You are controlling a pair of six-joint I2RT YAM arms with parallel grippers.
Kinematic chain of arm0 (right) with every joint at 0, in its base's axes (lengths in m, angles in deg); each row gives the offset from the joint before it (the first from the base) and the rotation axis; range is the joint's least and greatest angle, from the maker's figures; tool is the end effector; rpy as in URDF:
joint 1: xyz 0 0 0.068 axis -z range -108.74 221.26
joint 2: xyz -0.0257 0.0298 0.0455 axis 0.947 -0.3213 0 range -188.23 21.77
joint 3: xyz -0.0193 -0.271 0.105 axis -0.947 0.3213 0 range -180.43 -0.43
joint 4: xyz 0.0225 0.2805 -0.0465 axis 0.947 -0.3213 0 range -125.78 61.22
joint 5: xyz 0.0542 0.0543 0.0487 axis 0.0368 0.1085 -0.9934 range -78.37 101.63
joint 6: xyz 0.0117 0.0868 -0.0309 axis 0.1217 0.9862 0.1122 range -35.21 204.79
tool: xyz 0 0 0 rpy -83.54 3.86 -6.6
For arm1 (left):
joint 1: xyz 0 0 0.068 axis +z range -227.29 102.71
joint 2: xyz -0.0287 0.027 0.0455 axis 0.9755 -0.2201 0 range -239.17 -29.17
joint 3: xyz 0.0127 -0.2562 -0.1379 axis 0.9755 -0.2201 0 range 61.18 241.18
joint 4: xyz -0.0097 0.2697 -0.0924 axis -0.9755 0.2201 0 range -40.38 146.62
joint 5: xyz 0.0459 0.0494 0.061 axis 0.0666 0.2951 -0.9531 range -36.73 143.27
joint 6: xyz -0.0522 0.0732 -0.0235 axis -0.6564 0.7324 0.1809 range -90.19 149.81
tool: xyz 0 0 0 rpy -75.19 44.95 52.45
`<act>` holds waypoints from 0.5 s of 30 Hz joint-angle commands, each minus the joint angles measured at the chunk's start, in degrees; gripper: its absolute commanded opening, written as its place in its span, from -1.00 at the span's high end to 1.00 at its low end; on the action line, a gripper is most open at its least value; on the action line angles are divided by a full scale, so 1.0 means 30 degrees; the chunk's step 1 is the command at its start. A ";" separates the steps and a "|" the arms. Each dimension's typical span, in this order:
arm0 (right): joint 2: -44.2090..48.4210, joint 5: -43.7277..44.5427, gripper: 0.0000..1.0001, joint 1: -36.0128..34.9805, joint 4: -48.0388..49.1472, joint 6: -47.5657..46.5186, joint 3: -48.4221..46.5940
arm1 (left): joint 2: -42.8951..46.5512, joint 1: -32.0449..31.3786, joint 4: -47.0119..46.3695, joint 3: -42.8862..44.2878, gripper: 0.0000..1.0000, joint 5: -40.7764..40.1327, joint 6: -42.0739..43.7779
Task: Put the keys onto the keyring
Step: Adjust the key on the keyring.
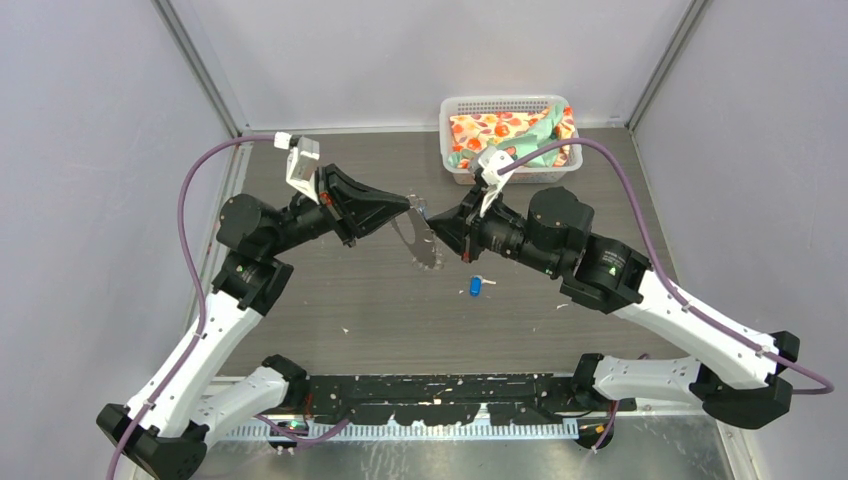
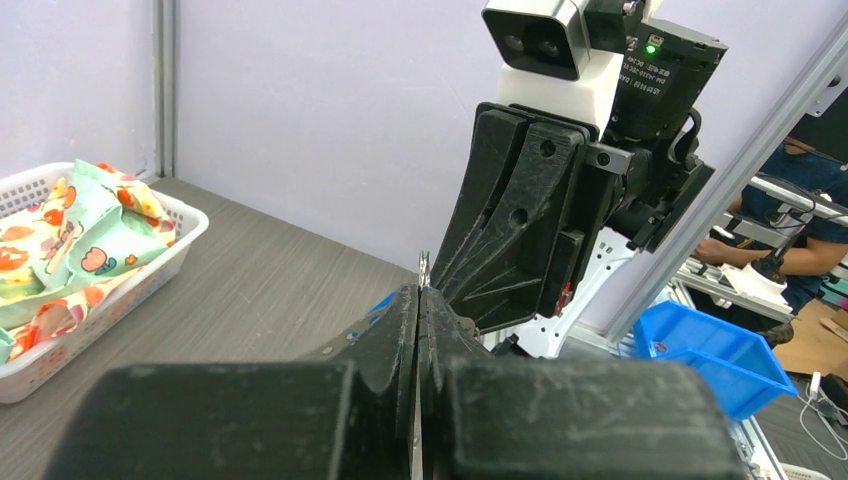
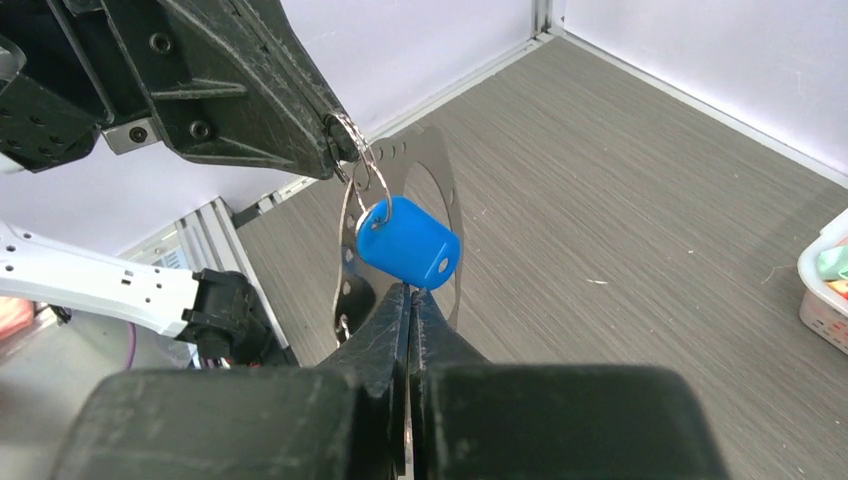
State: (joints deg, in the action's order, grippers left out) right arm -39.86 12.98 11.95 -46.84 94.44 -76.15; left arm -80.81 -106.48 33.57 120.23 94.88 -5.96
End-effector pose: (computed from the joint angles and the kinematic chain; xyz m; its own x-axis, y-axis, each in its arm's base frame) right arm 0.1497 0.2484 0.4756 -0.1771 0.0302 -0.9837 -0.8297 0.5330 0.1657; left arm 0.1737 -0.1606 0.4841 -0.2420 -0.3655 -0.8988 0.9305 0.1751 -0.3217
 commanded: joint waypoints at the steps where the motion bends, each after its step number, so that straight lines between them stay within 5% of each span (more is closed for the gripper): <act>1: 0.0373 -0.0199 0.98 -0.0138 -0.0565 0.0195 -0.1134 | 0.0287 0.0033 -0.1270 0.0309 0.99 -0.0036 0.0065; 5: 0.0624 0.0212 0.87 -0.0268 -0.0568 0.0173 -0.0997 | 0.0222 0.0033 -0.1299 0.0377 0.99 -0.0040 0.0058; 9: 0.0560 0.0772 0.28 -0.0642 0.0240 -0.0320 -0.0780 | 0.0064 0.0033 -0.1357 0.0457 1.00 -0.0040 0.0041; 15: -0.0223 0.3741 0.14 -0.2424 0.0956 -0.2180 -0.0842 | 0.0070 0.0033 -0.1199 0.0560 0.99 -0.0055 0.0035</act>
State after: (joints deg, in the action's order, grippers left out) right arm -39.48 17.06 7.71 -48.28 92.32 -77.05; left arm -81.11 -106.48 33.59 120.23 94.88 -5.96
